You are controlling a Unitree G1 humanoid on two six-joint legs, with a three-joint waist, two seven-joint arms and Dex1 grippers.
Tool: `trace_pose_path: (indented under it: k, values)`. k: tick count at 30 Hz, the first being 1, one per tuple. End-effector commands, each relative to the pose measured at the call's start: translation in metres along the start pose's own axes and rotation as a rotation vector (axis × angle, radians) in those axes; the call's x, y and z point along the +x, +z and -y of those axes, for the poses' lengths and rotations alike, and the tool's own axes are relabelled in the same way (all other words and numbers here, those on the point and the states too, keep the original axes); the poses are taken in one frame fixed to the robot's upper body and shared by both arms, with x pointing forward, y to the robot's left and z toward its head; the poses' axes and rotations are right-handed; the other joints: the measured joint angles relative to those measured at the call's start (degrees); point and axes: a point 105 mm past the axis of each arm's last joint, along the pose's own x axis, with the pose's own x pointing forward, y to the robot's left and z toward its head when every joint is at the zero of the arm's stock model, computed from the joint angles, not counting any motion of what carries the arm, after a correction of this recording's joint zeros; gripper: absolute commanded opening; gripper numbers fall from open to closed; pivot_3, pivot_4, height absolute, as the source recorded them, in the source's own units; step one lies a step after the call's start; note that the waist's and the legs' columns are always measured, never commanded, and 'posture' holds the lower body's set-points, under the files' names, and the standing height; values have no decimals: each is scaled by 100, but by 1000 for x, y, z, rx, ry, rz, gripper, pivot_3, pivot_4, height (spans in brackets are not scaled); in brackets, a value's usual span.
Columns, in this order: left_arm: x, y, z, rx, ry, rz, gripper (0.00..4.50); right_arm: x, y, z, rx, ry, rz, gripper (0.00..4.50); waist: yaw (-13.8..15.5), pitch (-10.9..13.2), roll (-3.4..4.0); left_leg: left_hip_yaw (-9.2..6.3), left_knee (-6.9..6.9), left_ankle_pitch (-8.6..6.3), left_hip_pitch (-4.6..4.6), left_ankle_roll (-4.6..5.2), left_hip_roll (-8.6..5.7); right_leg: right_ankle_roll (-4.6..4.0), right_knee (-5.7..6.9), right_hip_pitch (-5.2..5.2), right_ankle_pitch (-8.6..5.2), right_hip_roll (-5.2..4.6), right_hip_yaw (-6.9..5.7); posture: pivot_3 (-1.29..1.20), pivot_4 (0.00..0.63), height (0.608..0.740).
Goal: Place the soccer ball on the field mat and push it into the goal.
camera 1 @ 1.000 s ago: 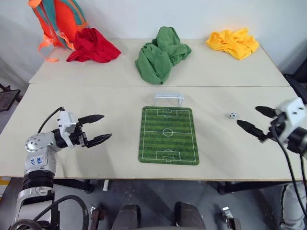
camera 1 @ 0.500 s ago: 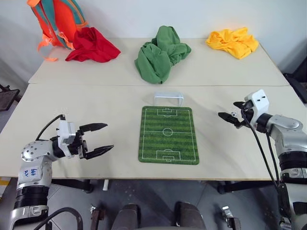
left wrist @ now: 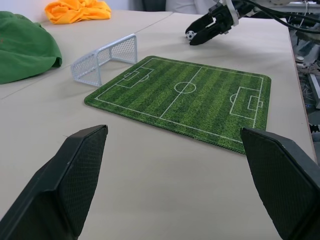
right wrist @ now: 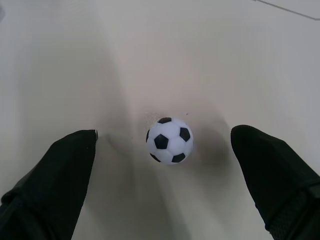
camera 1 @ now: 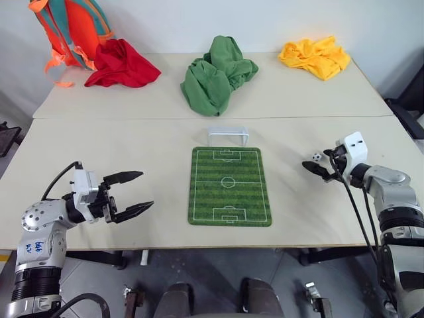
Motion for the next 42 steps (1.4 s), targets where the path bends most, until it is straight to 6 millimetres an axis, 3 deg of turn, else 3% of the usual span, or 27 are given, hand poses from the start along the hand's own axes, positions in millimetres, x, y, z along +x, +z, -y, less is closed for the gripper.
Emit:
trace_pose_path:
  k: [1,3,9,12,19,23,26,31,36,42]
  values:
    - [-2,11,-3,44,6,15,4500,2,1,3,48,-16,17,4307,-1,0,0,0,4,0,0,0,0,0,0,1,0,0,0,0,150,740]
    - [0,12,-5,48,7,21,4500,4,4,2,72,-11,31,3935,-2,0,0,0,8,0,0,0,0,0,1,2,0,0,1,0,150,740]
    - [4,12,-7,52,11,29,4500,7,6,2,80,-12,36,1828,-5,0,0,0,9,-1,0,-1,1,0,3,1,0,1,1,0,150,740]
    - [3,9,-7,51,12,28,4500,5,17,2,47,-9,73,837,-4,0,0,0,9,-1,0,-1,1,0,3,1,0,1,1,0,150,740]
    - [-1,-8,-2,15,-15,-13,4500,-6,72,-56,-110,197,142,840,1,13,22,0,7,-2,-2,-2,3,0,6,-5,0,2,3,0,150,740]
    - [-1,-15,-2,0,-69,30,4500,-16,88,-124,-221,415,126,840,19,13,22,0,11,-7,-3,-2,6,0,6,-6,0,5,2,0,150,740]
    - [2,-21,-4,-6,-89,42,4500,-24,83,-175,-326,583,85,840,25,14,22,0,16,-12,-6,1,5,0,6,-6,0,5,2,0,150,740]
    - [1,-38,9,-3,-204,-16,4500,-33,68,-232,-427,786,25,840,23,14,20,3,28,-28,-7,9,4,0,7,-5,0,4,2,0,150,740]
    - [-5,-48,21,-3,-257,-49,4500,-34,48,-261,-466,899,-35,840,19,16,17,3,29,-29,-7,8,5,0,7,-6,0,5,2,0,150,740]
    - [-4,-43,26,5,-226,-1,4500,-24,34,-267,-471,922,-68,840,15,15,16,3,29,-29,-7,8,5,0,8,-6,0,4,2,0,150,740]
